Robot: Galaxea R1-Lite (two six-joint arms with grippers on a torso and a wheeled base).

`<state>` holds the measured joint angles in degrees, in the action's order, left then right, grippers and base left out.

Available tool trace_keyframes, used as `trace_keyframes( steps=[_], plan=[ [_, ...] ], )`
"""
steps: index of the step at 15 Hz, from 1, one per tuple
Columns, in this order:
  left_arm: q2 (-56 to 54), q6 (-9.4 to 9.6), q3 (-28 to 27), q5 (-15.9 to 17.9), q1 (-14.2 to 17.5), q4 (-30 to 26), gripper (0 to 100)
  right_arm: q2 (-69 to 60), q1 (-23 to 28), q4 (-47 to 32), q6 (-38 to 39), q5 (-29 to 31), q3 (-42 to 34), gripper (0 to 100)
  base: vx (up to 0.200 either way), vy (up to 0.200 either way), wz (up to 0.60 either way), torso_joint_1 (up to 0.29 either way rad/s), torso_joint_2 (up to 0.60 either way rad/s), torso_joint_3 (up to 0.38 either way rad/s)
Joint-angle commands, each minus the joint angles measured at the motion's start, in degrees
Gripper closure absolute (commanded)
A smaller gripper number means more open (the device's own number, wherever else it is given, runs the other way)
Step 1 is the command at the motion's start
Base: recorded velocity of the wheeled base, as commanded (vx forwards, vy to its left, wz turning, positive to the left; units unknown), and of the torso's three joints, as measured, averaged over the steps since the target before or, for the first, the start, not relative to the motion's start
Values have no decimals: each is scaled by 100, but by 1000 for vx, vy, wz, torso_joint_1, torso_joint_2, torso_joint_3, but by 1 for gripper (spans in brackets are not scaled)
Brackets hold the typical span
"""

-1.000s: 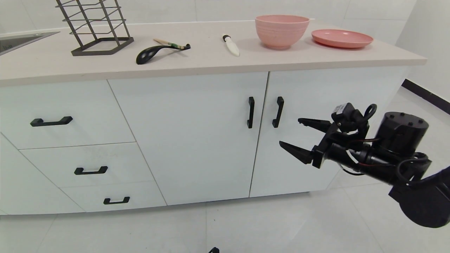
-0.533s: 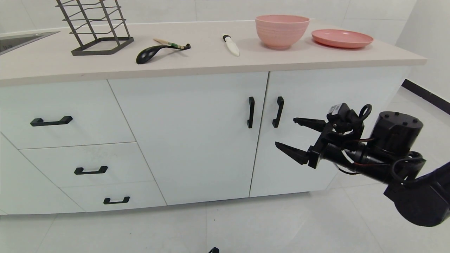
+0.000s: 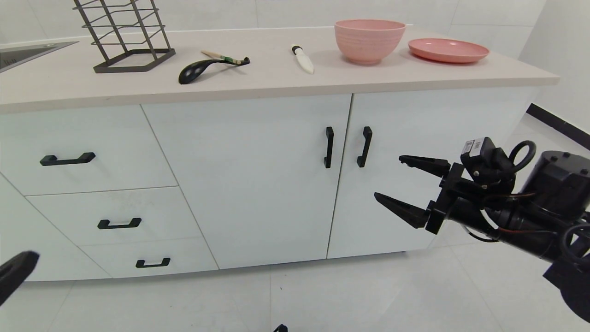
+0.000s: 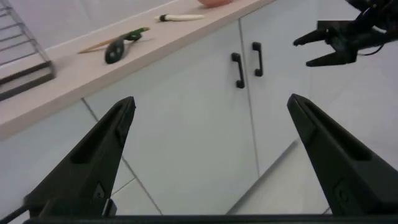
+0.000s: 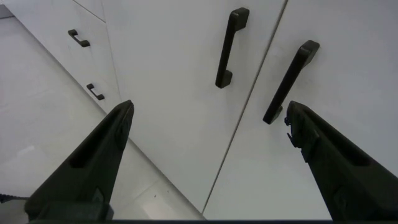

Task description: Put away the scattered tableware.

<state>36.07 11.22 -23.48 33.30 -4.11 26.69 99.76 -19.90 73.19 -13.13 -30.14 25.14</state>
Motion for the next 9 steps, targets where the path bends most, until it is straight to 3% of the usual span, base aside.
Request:
trace_keyframes(
  steps=[1, 3, 6, 9],
  plan=[
    [1280, -374, -517, 150, -530, 197, 0, -141, -14, 2, -5, -1, -62, 0, 0, 0, 0, 0, 0, 0],
    [1921, -629, -473, 159, -899, 803, 0, -132, 73, 20, -14, -1, 26, 0, 0, 0, 0, 0, 0, 0],
    [2976, -585, -394, 168, -1171, 1497, 0, -70, 126, 28, -14, -1, 35, 0, 0, 0, 0, 0, 0, 0],
    [4022, -585, -342, 212, -1567, 2737, 0, 44, 38, 28, -14, -1, 53, 0, 0, 0, 0, 0, 0, 0]
  ],
)
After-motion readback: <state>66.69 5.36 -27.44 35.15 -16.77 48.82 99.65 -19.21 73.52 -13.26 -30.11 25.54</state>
